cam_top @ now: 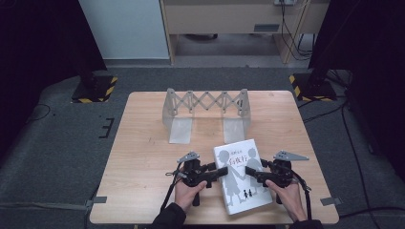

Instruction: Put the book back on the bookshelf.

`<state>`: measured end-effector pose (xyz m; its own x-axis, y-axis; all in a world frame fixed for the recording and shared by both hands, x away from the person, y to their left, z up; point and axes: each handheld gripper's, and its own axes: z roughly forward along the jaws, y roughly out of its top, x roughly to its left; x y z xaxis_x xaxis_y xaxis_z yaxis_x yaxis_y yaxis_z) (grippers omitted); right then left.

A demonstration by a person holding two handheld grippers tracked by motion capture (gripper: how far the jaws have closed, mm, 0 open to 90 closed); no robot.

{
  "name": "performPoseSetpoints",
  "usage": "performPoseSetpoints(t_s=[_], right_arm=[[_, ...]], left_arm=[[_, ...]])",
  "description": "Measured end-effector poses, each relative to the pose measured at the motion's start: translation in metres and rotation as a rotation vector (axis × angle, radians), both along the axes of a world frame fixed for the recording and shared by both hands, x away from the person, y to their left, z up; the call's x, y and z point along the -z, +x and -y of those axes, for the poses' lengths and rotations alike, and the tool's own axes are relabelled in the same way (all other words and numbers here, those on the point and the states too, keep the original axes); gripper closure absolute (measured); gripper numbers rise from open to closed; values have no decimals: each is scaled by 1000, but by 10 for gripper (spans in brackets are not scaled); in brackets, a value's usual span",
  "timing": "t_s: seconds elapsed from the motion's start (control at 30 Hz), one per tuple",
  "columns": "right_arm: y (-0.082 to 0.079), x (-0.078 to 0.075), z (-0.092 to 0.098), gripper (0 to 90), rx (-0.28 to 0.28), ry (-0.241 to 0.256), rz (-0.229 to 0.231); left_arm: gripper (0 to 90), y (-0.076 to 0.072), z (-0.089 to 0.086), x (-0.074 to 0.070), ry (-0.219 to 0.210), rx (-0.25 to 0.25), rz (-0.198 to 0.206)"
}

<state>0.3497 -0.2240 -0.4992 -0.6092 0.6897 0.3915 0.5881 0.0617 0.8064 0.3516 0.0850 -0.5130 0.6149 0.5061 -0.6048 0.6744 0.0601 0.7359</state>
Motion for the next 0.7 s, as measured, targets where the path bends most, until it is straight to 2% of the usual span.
performPoseSetpoints(t_s=[0.13,0.2,0.27,0.3,0.33,0.4,0.47,0.7], right_arm=[[1,-1,-2,279,-3,-31,18],[1,-1,-3,281,-3,-34,21],[1,-2,-3,287,2,-32,24],[2,-3,-3,299,10,-12,48],[2,-4,-3,301,11,-10,56],[3,-7,-4,316,19,0,94],[3,-9,-5,323,25,5,111],[1,-8,-3,366,31,-4,134]], left_arm=[[379,2,0,1,0,-8,-26],[380,2,0,1,-2,-11,-25],[382,2,0,-2,-1,-17,3],[386,2,0,-4,1,-24,19],[388,2,0,-6,6,-27,25],[397,3,0,-12,12,-40,65],[397,4,0,-16,18,-33,89],[386,10,0,-11,16,-24,54]])
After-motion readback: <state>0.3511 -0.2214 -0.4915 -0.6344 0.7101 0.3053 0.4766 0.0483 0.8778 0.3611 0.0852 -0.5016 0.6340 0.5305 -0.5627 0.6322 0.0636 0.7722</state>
